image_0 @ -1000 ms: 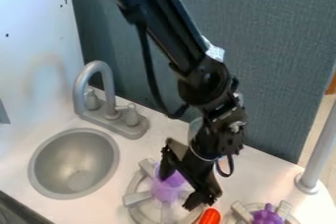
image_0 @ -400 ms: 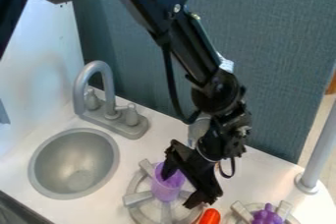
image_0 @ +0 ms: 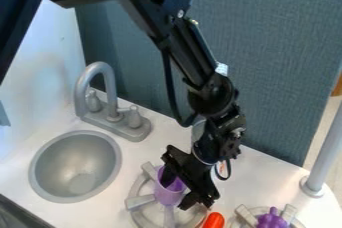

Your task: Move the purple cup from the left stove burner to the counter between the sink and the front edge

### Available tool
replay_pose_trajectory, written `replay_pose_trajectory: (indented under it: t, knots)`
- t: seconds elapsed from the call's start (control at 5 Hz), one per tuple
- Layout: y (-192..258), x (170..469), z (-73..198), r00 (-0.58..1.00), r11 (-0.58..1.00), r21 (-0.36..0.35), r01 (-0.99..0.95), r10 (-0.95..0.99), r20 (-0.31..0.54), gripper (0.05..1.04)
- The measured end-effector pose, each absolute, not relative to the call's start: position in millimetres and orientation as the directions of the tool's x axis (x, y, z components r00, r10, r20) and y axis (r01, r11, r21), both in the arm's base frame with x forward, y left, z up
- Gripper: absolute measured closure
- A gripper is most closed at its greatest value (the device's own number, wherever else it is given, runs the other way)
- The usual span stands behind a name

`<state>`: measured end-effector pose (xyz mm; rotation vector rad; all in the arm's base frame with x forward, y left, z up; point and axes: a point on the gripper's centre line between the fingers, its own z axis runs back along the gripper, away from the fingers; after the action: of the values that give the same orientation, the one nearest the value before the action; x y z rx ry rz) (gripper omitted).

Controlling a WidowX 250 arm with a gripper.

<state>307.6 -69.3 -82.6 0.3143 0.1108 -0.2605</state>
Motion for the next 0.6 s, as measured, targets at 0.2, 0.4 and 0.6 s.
replay_pose_trajectory:
  t: [0.2,0.4,0.6]
  knots:
    - [-68,306,-87,0.963,0.931,0.256,0.26,-0.232,-0.135,0.659]
    - [-71,298,-80,0.963,0.939,0.219,0.264,-0.243,-0.12,0.865]
    - [-70,289,-57,0.97,0.948,0.205,0.244,-0.235,-0.067,0.933]
